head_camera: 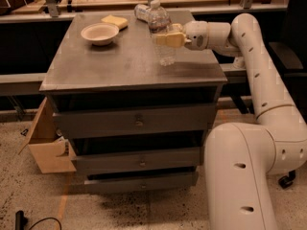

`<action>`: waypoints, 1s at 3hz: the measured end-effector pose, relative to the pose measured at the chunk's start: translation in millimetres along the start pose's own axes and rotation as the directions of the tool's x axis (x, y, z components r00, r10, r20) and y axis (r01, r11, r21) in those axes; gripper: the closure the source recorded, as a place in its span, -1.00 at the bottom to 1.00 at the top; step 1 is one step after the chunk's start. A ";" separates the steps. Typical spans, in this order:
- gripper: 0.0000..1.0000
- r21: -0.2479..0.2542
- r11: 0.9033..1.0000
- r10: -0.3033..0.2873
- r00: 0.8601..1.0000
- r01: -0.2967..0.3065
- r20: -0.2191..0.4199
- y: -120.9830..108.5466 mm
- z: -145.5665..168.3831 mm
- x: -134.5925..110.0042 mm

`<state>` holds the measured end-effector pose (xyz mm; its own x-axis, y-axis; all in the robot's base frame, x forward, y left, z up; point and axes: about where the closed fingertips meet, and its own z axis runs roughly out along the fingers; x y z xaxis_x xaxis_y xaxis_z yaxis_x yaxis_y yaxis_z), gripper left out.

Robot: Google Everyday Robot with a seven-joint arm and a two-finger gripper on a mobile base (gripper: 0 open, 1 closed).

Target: Place water bottle upright

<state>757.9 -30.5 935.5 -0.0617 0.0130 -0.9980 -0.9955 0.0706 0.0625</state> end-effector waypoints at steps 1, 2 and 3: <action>0.70 -0.014 1.000 -0.008 0.999 0.008 0.037 -1.8 -4.3 2.8; 0.26 -0.023 1.000 -0.012 0.998 0.014 0.056 -2.3 -8.2 4.5; -0.21 -0.027 0.999 -0.023 0.997 0.026 0.077 -3.4 -10.9 4.8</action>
Offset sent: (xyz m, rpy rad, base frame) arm 0.0188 -0.0297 -0.0028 0.0799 -0.0269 0.0236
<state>760.1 -41.5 930.4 -0.0327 0.0883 -0.9956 -0.9984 0.0440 0.0367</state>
